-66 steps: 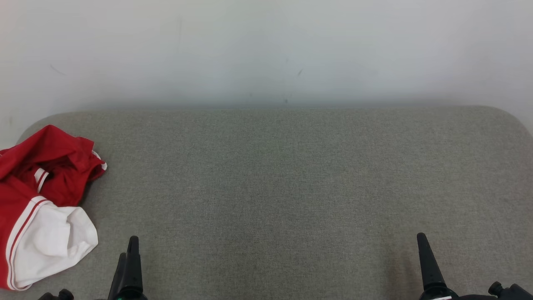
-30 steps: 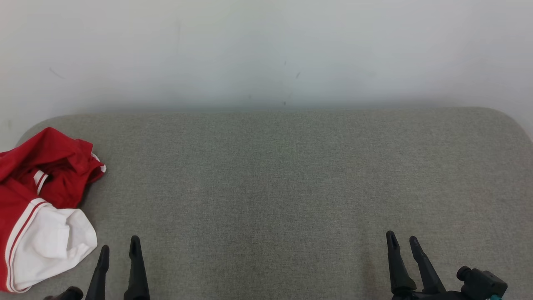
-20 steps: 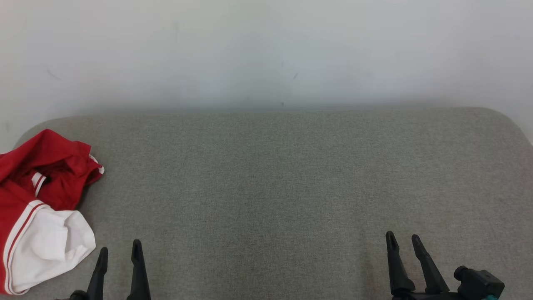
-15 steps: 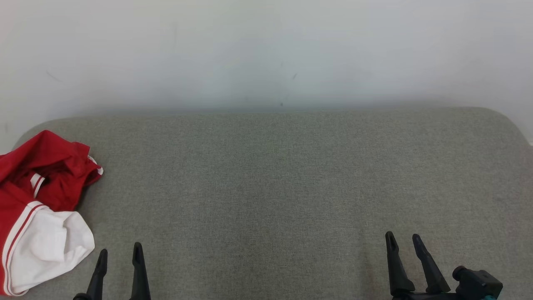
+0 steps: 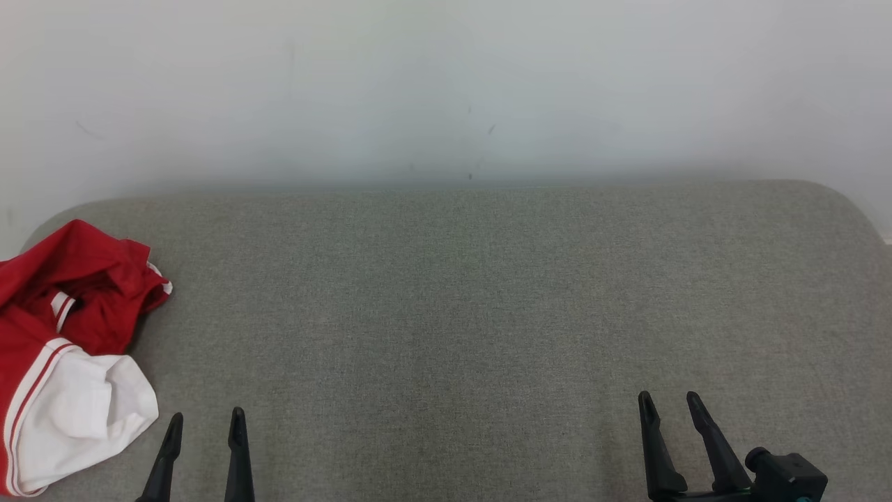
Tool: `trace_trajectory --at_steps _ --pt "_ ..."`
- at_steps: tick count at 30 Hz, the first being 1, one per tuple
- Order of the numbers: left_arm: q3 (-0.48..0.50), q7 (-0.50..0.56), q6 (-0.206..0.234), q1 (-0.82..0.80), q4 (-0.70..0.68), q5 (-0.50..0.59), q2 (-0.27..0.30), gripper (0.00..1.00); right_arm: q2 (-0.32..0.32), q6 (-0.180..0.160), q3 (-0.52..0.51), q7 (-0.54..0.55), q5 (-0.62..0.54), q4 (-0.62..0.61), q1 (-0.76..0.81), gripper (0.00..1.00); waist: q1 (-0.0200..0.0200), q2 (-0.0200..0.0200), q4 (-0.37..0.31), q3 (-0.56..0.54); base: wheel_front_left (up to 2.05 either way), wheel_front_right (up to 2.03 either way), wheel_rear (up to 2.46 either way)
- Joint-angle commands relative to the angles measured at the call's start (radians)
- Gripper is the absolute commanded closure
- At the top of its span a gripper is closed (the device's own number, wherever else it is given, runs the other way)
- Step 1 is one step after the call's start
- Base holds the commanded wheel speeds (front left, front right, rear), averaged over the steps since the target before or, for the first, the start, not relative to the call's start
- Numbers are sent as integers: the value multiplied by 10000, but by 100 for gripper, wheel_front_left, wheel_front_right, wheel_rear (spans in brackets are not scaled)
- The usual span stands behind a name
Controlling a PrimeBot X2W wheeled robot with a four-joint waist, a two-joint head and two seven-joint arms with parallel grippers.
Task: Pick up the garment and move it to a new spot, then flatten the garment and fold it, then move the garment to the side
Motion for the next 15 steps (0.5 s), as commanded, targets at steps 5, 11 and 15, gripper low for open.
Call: trace_trajectory --at_steps 5,11,15 --pt "174 -184 -101 215 -80 591 30 0 58 -15 -77 -146 -548 54 -103 0 0 0 -6 -25 0 0 0" --pt "328 -299 -160 269 -34 998 -10 0 81 -16 -206 -218 -958 99 -91 0 0 0 -28 -34 0 0 0" --pt "426 -375 -171 328 -33 1242 -40 0 97 -16 -307 -278 -1233 140 -77 0 0 0 -54 -29 0 0 0"
